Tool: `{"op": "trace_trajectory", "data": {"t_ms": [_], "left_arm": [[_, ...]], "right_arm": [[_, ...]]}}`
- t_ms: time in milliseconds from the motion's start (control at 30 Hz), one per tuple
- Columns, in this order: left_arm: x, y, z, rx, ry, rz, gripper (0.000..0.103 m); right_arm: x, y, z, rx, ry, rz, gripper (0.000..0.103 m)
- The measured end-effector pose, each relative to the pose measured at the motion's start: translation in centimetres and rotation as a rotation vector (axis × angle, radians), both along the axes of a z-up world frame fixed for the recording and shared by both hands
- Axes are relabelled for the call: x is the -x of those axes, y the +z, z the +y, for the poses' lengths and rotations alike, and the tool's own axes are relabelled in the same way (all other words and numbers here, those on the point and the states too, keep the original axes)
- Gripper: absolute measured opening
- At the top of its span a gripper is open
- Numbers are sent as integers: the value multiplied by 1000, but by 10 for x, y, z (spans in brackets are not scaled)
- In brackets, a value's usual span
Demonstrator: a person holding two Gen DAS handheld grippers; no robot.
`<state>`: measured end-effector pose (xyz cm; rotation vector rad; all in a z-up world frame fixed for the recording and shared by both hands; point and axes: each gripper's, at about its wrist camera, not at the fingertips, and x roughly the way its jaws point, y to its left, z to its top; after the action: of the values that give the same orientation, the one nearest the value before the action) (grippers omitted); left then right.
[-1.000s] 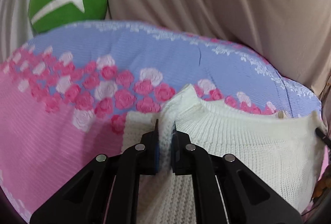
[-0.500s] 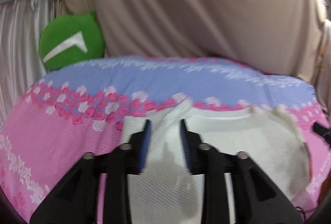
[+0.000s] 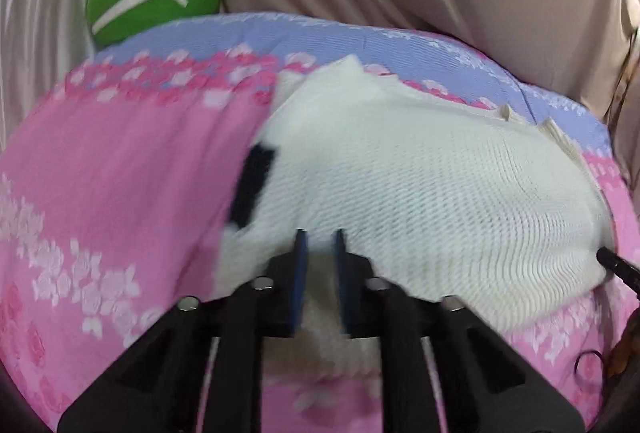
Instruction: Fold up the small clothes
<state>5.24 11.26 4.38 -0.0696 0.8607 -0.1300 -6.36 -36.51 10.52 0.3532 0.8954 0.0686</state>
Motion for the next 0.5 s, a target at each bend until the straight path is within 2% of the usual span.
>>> {"op": "trace_trajectory", "data": {"t_ms": [33, 67, 133, 167, 267, 333, 400, 500], "left_arm": [[3, -4, 7, 16, 11, 14, 15], [6, -8, 9, 38, 11, 12, 15], [8, -9, 2, 12, 31, -4, 15], [9, -7, -6, -15, 40, -9, 15], [13, 2, -25, -27, 14, -21, 19], [16, 6, -37, -33, -11, -28, 27], [15, -1, -45, -63, -4, -14, 30], [16, -8, -46, -69, 9, -15, 31]], "right_arm": [[7, -1, -14, -51, -20, -2, 0], [12, 2, -16, -48, -40, -2, 0], [12, 11, -2, 11, -37, -13, 0], [10, 17, 7, 17, -17, -26, 10], [7, 43, 45, 0, 76, -98, 12], [-2, 53, 71, 18, 138, -136, 12], [-15, 46, 88, 52, 168, -124, 13], [-30, 8, 87, 61, 160, -27, 14]]}}
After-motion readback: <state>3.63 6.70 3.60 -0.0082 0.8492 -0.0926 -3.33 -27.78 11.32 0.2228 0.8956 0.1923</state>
